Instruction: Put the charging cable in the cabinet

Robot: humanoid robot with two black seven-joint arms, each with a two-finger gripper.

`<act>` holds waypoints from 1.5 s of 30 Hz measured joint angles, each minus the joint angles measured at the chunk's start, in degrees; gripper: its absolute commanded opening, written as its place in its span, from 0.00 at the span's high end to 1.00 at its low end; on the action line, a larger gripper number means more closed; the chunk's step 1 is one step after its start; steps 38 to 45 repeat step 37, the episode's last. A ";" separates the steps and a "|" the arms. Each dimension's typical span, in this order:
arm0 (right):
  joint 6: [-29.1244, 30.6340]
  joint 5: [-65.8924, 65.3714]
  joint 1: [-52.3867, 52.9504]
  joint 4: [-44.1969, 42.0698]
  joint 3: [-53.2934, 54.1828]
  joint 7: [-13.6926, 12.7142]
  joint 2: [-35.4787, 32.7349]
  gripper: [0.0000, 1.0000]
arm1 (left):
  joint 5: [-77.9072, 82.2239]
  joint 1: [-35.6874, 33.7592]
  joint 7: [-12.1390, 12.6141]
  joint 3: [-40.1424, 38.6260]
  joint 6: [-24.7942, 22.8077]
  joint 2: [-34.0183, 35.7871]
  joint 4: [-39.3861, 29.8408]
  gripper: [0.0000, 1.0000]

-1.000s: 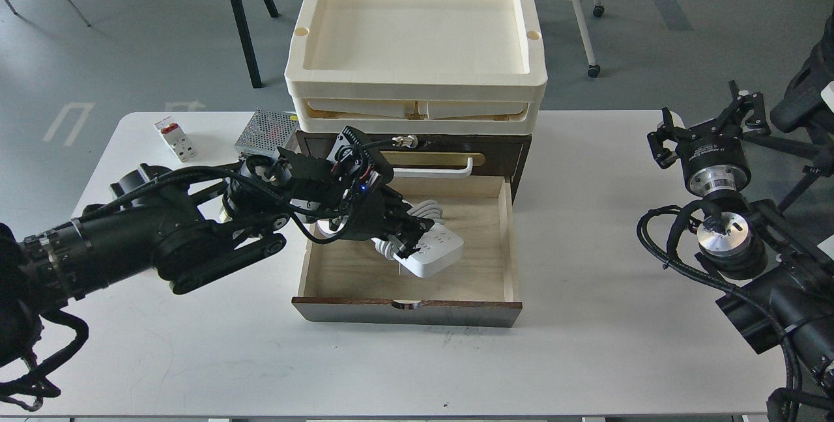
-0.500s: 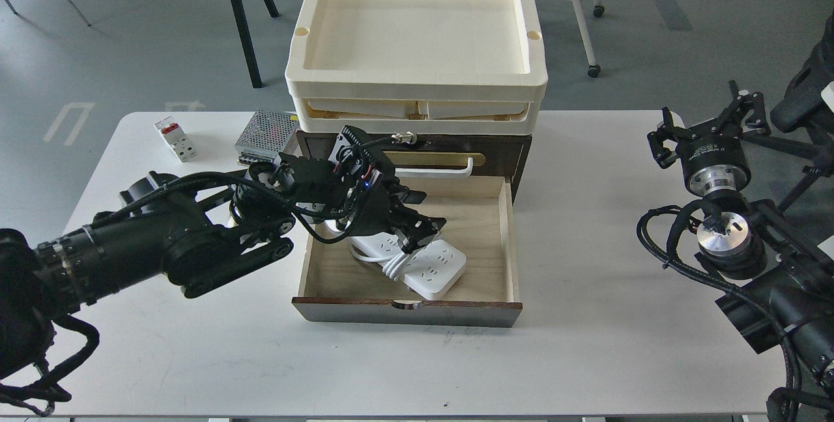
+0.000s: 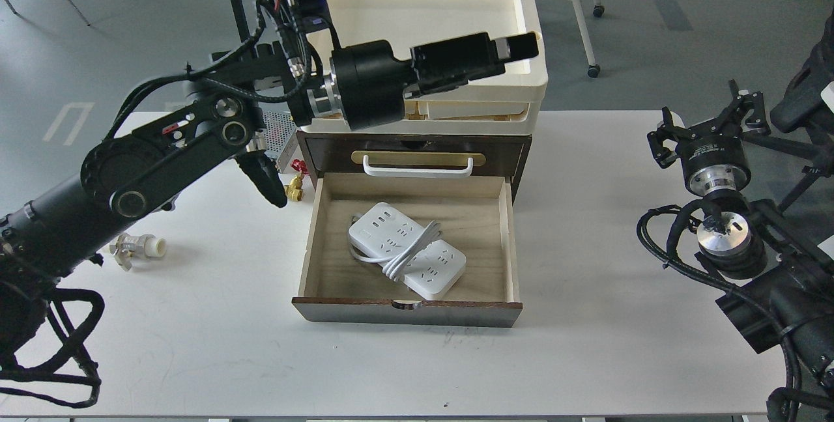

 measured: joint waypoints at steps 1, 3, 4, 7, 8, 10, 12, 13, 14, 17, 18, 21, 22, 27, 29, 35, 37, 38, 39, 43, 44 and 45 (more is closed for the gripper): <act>0.00 0.00 0.01 0.00 0.01 0.00 0.00 0.00 | -3.91 -0.02 0.98 -2.64 -0.03 0.04 1.10 0.00; 0.00 0.00 0.05 0.00 0.03 0.00 0.00 0.00 | -11.98 -0.05 3.14 -7.39 -0.05 0.48 3.63 0.00; 0.00 0.00 0.05 0.00 0.04 0.00 0.00 0.00 | -16.50 -0.06 4.24 -9.50 -0.12 1.03 5.12 0.00; 0.00 0.00 0.05 0.01 0.04 0.00 0.00 0.00 | -29.37 0.11 6.02 -13.05 -0.28 4.31 9.99 0.00; 0.00 0.00 0.06 0.04 0.04 0.00 0.00 0.00 | -33.04 0.30 6.19 -13.44 -0.49 5.66 11.68 0.00; 0.00 0.01 0.07 0.08 0.04 0.00 0.00 0.00 | -40.66 0.62 6.39 -13.80 -1.13 8.63 16.41 0.00; 0.00 0.04 0.07 0.10 0.04 0.00 0.02 0.00 | -46.22 0.80 6.44 -13.88 -1.41 10.37 22.30 0.00; 0.00 0.06 0.08 0.11 0.04 0.00 0.04 0.00 | -48.53 0.88 6.45 -13.89 -1.44 10.84 25.80 0.00; 0.00 0.06 0.08 0.11 0.04 0.00 0.05 0.00 | -50.23 0.95 6.45 -13.90 -1.49 11.06 28.94 0.00; 0.00 0.06 0.16 0.08 0.04 -0.01 0.08 0.00 | -54.91 1.30 6.50 -13.90 -1.52 11.26 38.30 0.00; 0.00 0.06 0.20 0.06 0.04 -0.05 0.08 0.00 | -56.45 1.48 6.51 -13.90 -1.53 11.26 40.83 0.00; 0.00 0.03 0.24 0.01 0.02 -0.11 0.08 0.00 | -60.05 2.98 6.62 -13.90 -1.55 11.07 47.00 0.00; -0.04 0.02 0.25 0.01 0.00 -0.11 0.09 0.00 | -60.78 3.77 6.63 -13.87 -1.55 10.83 48.68 0.00; -0.15 0.00 0.34 0.03 -0.01 -0.11 0.09 0.00 | -61.66 8.60 6.65 -13.29 -1.55 7.74 52.59 0.00; -0.15 0.00 0.34 0.07 -0.04 -0.11 0.09 0.00 | -61.68 9.94 6.65 -13.14 -1.55 6.37 52.79 0.00; 0.00 -0.01 0.34 0.21 -0.05 -0.10 0.09 0.00 | -61.70 12.33 6.29 -13.08 -1.55 5.27 52.43 0.00; 0.02 -0.01 0.34 0.34 -0.05 -0.09 0.09 0.00 | -61.70 12.56 6.19 -13.08 -1.55 5.21 52.11 0.00; 0.02 -0.01 0.34 0.34 -0.05 -0.09 0.09 0.00 | -61.70 12.56 6.19 -13.08 -1.55 5.21 52.11 0.00; 0.02 -0.01 0.34 0.34 -0.05 -0.09 0.09 0.00 | -61.70 12.56 6.19 -13.08 -1.55 5.21 52.11 0.00; 0.02 -0.01 0.34 0.34 -0.05 -0.09 0.09 0.00 | -61.70 12.56 6.19 -13.08 -1.55 5.21 52.11 0.00; 0.02 -0.01 0.34 0.34 -0.05 -0.09 0.09 0.00 | -61.70 12.56 6.19 -13.08 -1.55 5.21 52.11 0.00; 0.02 -0.01 0.34 0.34 -0.05 -0.09 0.09 0.00 | -61.70 12.56 6.19 -13.08 -1.55 5.21 52.11 0.00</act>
